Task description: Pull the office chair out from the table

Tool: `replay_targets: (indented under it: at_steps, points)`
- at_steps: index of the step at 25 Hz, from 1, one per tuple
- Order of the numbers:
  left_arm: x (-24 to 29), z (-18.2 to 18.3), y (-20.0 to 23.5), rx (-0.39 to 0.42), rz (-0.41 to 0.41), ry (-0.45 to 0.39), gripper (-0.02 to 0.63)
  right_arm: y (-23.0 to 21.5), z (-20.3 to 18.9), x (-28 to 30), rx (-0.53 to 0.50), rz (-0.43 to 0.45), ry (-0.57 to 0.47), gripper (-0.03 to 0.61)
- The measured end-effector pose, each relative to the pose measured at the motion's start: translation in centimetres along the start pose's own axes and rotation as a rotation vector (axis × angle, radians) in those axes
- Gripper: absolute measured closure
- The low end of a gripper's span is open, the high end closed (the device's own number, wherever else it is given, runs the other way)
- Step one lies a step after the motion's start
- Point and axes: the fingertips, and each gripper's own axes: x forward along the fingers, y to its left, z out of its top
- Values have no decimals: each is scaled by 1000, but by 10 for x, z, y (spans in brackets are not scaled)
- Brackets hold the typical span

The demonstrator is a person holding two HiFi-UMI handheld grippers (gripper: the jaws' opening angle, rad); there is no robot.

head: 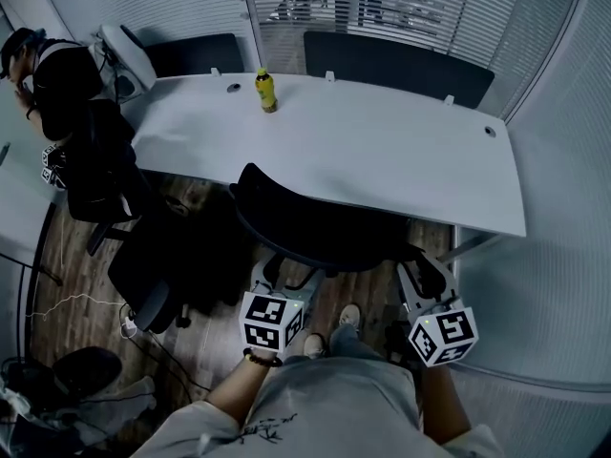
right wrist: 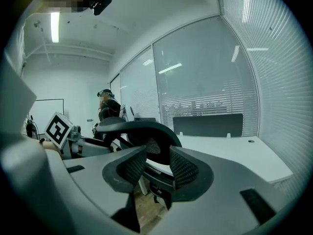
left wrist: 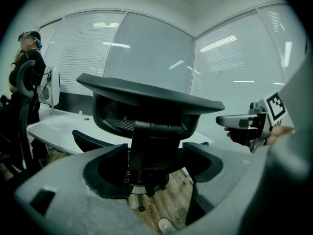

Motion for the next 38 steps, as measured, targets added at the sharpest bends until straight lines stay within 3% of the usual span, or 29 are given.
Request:
replay_targets:
  at_steps: [7,21,38]
  points:
    - [22,6,7,-1,13,12,270,-23,5,35,-71,54,36,403]
    - [24,9,-2,31,10,22,272,-17,8,72,-195,204,117,342]
    - [20,-5,1,65,-6,47,279,-11,-7,69,-210,164,126,342]
